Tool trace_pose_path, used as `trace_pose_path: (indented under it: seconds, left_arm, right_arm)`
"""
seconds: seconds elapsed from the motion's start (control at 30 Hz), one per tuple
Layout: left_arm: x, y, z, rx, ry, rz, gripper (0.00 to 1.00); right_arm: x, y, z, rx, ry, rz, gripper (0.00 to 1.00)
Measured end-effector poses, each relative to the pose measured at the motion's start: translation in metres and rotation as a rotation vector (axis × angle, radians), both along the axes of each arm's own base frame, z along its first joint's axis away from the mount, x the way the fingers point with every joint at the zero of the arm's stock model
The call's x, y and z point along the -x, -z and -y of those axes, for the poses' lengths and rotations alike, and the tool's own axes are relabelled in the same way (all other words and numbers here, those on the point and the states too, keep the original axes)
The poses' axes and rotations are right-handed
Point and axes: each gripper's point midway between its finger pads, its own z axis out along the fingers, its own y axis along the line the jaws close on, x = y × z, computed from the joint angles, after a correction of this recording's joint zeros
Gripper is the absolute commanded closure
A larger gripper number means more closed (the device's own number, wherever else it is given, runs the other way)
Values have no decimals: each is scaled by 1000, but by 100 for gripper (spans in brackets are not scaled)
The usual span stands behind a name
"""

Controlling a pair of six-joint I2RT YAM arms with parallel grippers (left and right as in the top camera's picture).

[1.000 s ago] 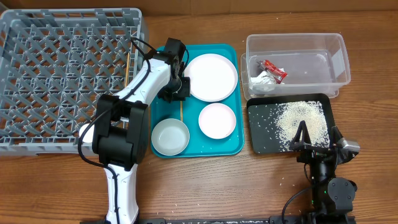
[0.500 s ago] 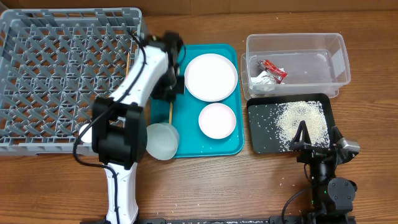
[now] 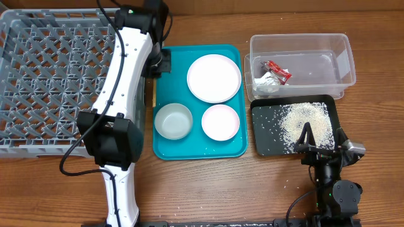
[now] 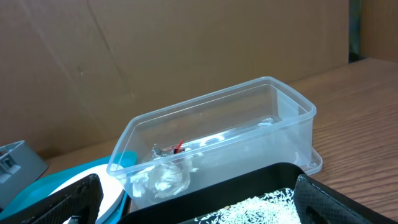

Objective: Sort waste into correct bins and load items into the dishwasher

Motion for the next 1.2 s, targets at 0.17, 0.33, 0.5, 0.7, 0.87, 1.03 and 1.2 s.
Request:
trace_pose_path:
  seconds: [0.17, 0.33, 0.5, 0.7, 0.87, 1.03, 1.2]
  left_arm:
    - [9, -2, -37, -79, -55, -43, 96]
    - [0, -1, -80, -80, -137, -19, 96]
    - [-3, 24, -97, -35, -126, -37, 96]
    - [14, 50, -86, -12, -55, -131, 83]
    - [21, 17, -84, -8, -45, -137, 62]
    - [22, -49, -79, -1, -33, 34, 0]
    - [45, -123, -58, 39, 7, 237, 0]
  right_arm:
    - [0, 0, 0, 0, 0, 0, 0]
    - [0, 0, 0, 0, 0, 0, 0]
    - [0, 0, 0, 0, 0, 0, 0]
    - [0, 0, 0, 0, 0, 0, 0]
    - [0, 0, 0, 0, 0, 0, 0]
    - [0, 0, 0, 0, 0, 0, 0]
    - [0, 0, 0, 0, 0, 0, 0]
